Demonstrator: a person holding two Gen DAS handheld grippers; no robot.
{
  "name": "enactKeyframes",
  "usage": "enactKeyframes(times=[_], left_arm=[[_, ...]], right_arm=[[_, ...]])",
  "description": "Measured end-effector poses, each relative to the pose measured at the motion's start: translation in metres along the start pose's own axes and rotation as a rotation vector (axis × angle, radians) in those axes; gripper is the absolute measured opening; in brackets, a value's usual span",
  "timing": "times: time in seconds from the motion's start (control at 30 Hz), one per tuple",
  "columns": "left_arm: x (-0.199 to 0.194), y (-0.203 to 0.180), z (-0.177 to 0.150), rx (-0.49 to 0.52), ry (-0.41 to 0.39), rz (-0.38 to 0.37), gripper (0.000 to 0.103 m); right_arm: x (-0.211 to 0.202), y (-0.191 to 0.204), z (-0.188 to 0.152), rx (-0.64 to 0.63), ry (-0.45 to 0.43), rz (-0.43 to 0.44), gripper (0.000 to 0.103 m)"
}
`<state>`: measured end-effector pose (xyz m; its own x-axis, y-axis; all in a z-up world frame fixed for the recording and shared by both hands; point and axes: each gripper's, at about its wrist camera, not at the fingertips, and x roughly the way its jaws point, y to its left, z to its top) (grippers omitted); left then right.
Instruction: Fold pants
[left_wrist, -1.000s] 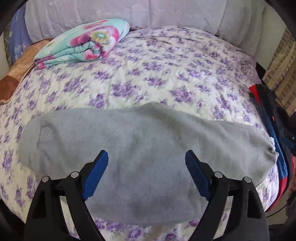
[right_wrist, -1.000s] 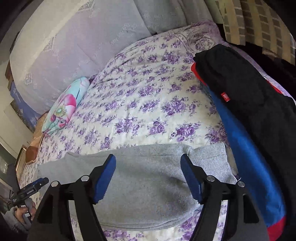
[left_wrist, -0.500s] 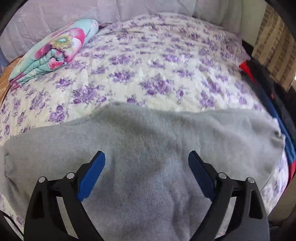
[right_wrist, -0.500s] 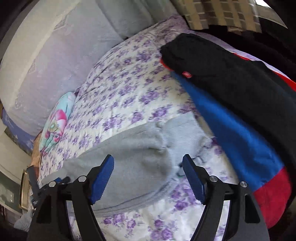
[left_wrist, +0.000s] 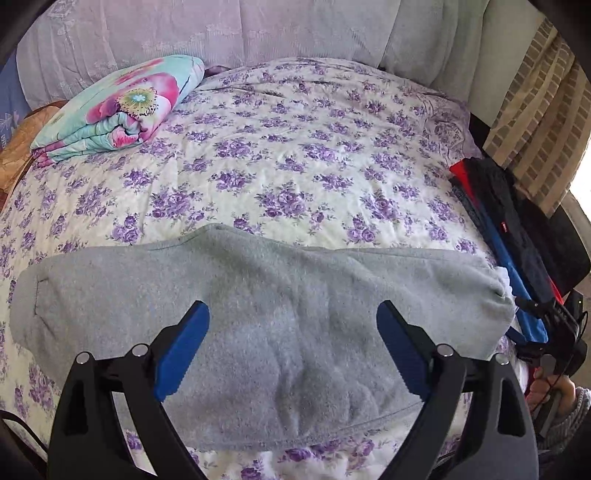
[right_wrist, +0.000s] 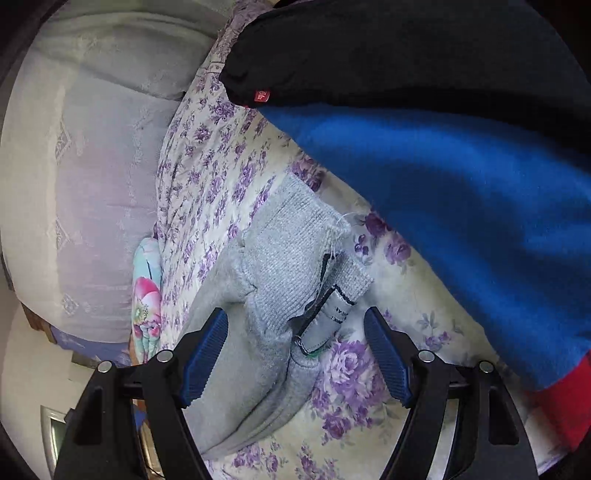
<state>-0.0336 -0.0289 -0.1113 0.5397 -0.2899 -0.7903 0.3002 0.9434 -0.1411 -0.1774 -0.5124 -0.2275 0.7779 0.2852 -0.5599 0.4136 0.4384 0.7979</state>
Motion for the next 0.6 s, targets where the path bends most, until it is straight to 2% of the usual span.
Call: enactKeyframes(times=[0.03, 0.1, 0.17, 0.27, 0.43, 0.6], left_arm=[[0.003, -0.002, -0.003, 0.005, 0.013, 0.003, 0.090], [0.010, -0.006, -0.007, 0.019, 0.042, 0.007, 0.090], [0.022, -0.010, -0.013, 0.041, 0.077, 0.032, 0.090], [0.046, -0.010, -0.018, 0.067, 0.138, 0.115, 0.090], [0.081, -0.008, -0.031, 0.091, 0.224, 0.180, 0.090], [0.088, -0.009, -0.037, 0.124, 0.193, 0.207, 0.094]], right_arm=[[0.002, -0.001, 0.002, 0.008, -0.004, 0.016, 0.077], [0.009, 0.004, 0.006, -0.003, -0.012, 0.031, 0.070], [0.013, 0.008, 0.007, -0.012, -0.025, 0.035, 0.049], [0.006, 0.015, 0.005, -0.057, -0.047, 0.048, 0.029], [-0.009, 0.034, 0.007, -0.145, -0.067, 0.016, 0.014], [-0.022, 0.072, 0.005, -0.261, -0.096, -0.016, 0.013]])
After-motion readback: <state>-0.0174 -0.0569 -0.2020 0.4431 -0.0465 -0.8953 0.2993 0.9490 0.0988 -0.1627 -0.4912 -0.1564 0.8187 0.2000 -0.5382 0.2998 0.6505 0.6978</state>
